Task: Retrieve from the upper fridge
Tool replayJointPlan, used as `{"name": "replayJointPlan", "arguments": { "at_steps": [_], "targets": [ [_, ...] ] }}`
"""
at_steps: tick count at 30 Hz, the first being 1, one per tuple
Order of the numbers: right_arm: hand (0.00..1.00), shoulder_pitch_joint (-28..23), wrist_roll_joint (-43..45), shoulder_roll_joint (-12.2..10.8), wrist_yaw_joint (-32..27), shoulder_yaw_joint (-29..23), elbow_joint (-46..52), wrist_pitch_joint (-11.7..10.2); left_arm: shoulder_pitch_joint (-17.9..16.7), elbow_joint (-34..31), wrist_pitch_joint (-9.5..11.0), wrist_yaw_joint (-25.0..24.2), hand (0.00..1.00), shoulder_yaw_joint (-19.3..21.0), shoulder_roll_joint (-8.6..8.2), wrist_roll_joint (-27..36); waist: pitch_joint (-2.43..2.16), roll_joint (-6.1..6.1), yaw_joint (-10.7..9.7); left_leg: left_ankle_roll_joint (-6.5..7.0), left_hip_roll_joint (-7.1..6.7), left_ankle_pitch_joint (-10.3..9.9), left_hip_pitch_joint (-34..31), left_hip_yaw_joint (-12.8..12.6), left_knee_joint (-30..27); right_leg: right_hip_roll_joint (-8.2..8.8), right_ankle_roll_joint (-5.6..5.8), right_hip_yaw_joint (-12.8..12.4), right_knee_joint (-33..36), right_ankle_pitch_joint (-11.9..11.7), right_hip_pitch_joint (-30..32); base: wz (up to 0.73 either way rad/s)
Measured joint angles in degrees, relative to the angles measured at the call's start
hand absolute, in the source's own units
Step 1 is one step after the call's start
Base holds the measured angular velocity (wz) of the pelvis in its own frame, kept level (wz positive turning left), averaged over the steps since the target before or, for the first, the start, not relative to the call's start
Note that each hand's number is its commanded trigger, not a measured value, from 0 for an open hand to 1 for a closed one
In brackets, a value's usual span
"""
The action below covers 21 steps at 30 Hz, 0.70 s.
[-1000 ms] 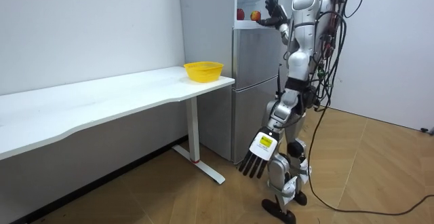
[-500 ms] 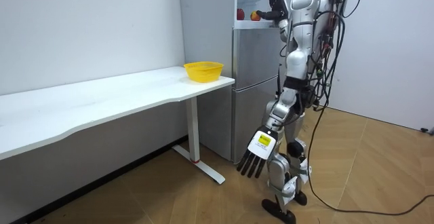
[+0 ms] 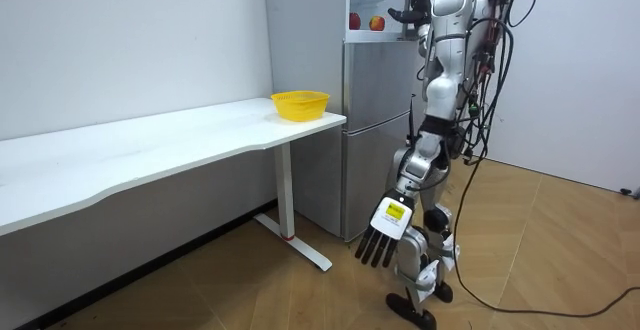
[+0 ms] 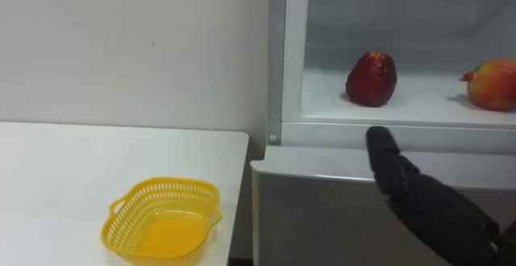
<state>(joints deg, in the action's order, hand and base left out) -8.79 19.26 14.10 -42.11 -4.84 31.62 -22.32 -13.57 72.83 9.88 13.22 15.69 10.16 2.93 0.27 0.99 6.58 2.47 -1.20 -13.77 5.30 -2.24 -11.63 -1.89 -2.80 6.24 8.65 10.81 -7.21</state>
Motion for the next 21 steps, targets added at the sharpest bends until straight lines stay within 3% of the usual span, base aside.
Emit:
{"name": "replayJointPlan", "arguments": {
  "at_steps": [4,12,18,21],
  "targets": [
    [0.0,4.17,-3.0,2.13,-1.28,-1.86,-2.09,0.68,-0.46,-0.58,-0.06,-0.41,0.0,-0.04,0.04,-2.27,-0.07,0.66,-0.01,0.0,-0.07,0.01,0.0,0.16,-0.17,0.04,0.0,0.26,-0.09,0.01,-0.1,0.03],
    [0.0,9.62,-3.9,2.27,-1.06,-6.48,-10.38,1.26,0.09,-1.93,-1.63,-1.57,0.0,0.12,0.08,-8.33,-0.24,1.96,-0.22,0.01,-0.23,0.01,-0.01,0.97,-0.76,0.55,0.07,1.37,0.07,0.03,-0.65,0.07],
    [0.0,13.47,-6.73,6.41,-0.1,-7.85,-15.5,4.17,-0.26,-3.85,-3.01,-2.61,0.0,0.14,0.07,-10.41,-0.15,1.96,0.07,0.04,-0.11,0.01,0.3,1.91,-0.1,0.76,0.27,1.67,0.12,0.17,-0.9,0.04],
    [0.0,14.91,-7.95,7.16,1.05,-7.98,-15.5,5.6,-0.89,-5.25,-3.84,-2.66,0.0,0.15,0.05,-10.58,-0.01,2.21,0.11,0.04,-0.45,0.01,0.2,2.5,-0.09,0.76,0.29,1.73,0.11,0.22,-0.98,0.07]
  ]
}}
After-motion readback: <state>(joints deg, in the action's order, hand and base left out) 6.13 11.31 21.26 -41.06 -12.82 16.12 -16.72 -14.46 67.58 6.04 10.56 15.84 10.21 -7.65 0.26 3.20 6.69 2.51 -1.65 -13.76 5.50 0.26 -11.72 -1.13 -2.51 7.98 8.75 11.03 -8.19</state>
